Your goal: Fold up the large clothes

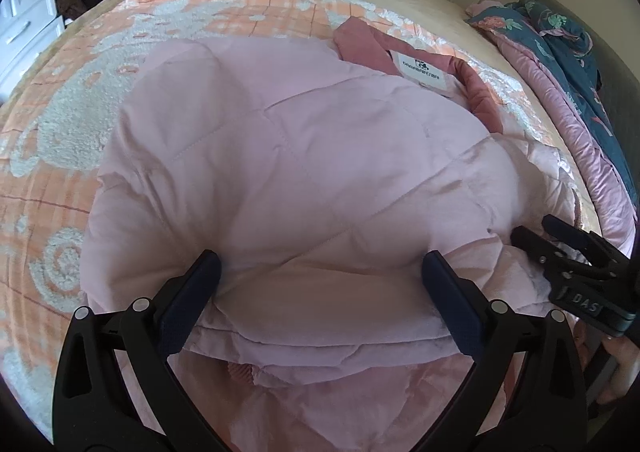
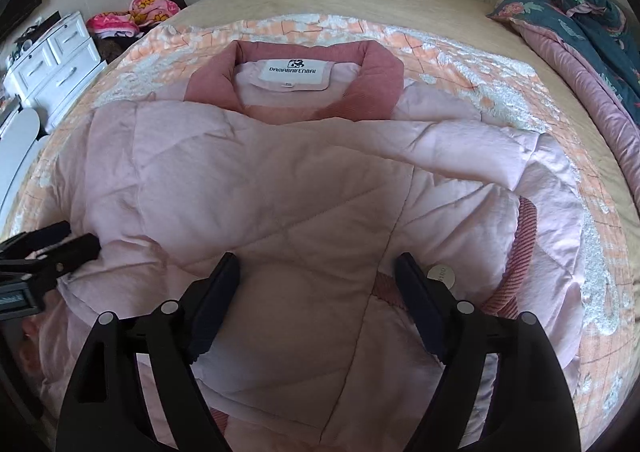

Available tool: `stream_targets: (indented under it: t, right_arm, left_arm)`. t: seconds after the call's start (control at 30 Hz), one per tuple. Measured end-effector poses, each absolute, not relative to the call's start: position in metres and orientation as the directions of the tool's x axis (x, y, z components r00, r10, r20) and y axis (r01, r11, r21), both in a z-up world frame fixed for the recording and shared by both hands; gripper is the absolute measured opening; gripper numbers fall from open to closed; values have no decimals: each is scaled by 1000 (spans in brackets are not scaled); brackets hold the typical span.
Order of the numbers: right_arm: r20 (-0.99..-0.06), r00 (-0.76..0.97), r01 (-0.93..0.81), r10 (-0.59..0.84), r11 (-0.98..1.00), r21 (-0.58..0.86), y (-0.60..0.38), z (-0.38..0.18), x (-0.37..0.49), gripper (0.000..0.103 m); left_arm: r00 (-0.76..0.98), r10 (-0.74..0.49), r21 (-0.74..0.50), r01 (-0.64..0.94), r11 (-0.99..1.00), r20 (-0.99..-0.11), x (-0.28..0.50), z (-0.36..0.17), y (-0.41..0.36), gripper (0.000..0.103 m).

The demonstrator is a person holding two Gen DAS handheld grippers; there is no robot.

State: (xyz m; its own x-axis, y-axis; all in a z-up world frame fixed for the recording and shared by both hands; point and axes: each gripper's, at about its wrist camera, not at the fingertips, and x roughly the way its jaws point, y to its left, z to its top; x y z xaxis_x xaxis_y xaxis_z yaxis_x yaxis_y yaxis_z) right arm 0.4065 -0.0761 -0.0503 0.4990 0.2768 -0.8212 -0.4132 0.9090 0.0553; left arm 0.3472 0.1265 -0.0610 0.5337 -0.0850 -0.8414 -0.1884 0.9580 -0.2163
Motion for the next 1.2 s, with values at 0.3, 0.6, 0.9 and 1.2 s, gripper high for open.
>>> stream_targets:
  t: [0.3, 0.6, 0.9, 1.2]
  right_arm:
    - [-814, 519, -392, 261, 919, 45, -90, -40, 378, 85]
    - [-778, 556, -340, 293, 934, 109, -117, -12, 348, 94]
    - [-744, 586, -307, 321, 938, 163, -139, 13, 330, 95]
    - [-711, 613, -319, 346, 931, 178, -147, 36, 310, 95]
  left_arm:
    - [547, -109, -260, -207, 943, -830, 327, -45, 129, 94]
    - [557, -118, -276, -209, 938, -822, 305, -31, 126, 94]
    - [584, -110, -280, -210, 937, -804, 287, -11, 123, 94]
    - [616, -102, -283, -204, 937, -781, 270, 14, 118, 94]
